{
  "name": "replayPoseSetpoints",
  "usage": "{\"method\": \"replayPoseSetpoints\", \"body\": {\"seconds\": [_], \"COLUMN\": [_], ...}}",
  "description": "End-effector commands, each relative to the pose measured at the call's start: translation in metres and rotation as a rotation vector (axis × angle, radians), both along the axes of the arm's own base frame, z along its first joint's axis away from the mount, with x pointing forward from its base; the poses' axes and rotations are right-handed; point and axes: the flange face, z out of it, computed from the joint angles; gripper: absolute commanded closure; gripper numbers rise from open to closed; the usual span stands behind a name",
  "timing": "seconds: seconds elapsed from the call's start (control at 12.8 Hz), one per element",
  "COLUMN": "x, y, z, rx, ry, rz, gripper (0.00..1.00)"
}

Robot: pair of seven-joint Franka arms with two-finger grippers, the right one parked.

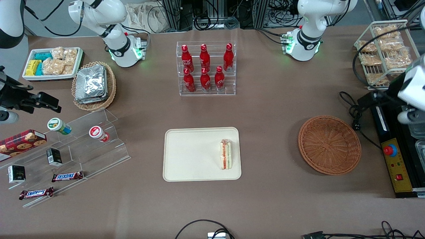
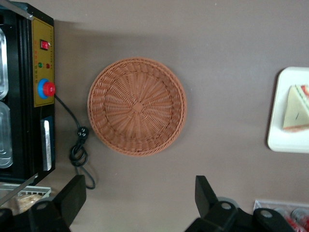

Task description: Place sandwich from basket to tray

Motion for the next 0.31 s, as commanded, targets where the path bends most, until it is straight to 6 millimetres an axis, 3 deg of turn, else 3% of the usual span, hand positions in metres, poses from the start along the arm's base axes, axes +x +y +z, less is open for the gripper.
{"method": "replayPoseSetpoints", "body": {"seconds": [0.0,0.23], "x": [-0.038,-0.049], "y": [0.013,0.015], "z": [0.008,0.013], "rx": [-0.043,-0.046], "ry": [0.001,0.005], "rz": [-0.007,-0.006], "gripper": [0.0,0.0]}}
